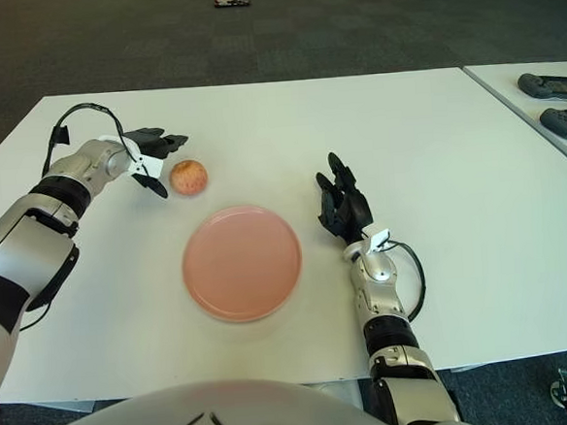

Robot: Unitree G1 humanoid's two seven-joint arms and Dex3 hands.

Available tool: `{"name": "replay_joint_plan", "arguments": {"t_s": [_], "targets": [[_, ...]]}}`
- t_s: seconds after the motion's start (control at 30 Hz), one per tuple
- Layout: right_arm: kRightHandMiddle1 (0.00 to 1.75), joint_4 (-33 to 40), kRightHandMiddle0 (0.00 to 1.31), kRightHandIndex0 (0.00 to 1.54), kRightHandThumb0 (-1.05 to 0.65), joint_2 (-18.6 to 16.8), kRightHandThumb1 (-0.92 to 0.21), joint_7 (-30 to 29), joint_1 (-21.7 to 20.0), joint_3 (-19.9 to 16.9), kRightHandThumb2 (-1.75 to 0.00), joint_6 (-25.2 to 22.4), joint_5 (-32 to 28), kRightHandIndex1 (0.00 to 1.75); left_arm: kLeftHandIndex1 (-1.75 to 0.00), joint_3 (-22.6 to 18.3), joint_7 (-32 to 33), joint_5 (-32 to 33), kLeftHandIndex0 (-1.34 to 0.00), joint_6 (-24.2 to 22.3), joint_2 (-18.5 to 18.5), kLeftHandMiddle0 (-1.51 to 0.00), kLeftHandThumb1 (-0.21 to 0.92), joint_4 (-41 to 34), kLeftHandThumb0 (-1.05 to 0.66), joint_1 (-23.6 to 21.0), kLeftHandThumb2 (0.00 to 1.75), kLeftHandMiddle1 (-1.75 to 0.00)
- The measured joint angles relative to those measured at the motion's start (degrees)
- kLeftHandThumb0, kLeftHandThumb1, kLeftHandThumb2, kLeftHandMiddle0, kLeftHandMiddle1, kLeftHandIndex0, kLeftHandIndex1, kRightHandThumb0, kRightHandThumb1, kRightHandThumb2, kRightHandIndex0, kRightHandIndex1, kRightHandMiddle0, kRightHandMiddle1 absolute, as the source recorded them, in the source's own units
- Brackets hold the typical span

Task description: Put the apple into the plate.

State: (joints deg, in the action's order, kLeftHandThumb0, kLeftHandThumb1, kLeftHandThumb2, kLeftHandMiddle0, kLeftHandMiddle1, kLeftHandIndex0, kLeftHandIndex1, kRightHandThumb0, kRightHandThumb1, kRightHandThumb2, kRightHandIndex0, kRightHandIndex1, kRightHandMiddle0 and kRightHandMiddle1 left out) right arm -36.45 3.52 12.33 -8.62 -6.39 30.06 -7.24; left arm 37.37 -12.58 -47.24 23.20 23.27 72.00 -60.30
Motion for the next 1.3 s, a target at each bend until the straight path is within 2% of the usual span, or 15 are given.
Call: {"name": "replay_joint_plan", "arguments": {"t_s": [0.47, 1.3], "targets": [[0.16, -0.5, 0.00, 0.08, -0.67, -0.1, -0.92, -0.3, -0.3, 0.0, -0.71, 0.1, -0.1, 0.01, 0.00, -1.0, 0.8, 1.1, 0.00, 2.8, 0.0, 0.00, 0.82, 0.0, -1.05, -0.4, 0.00, 0.00], [0.16, -1.5, 0.00, 0.08, -0.65, -0.2, -0.92, -0.1, -0.9, -0.4, -0.70, 0.3, -0.3, 0.00, 0.00, -2.5, 1.7, 2.2, 0.00, 3.0, -0.2, 0.00, 0.82, 0.1, -1.05, -0.4, 0.01, 0.00]]}}
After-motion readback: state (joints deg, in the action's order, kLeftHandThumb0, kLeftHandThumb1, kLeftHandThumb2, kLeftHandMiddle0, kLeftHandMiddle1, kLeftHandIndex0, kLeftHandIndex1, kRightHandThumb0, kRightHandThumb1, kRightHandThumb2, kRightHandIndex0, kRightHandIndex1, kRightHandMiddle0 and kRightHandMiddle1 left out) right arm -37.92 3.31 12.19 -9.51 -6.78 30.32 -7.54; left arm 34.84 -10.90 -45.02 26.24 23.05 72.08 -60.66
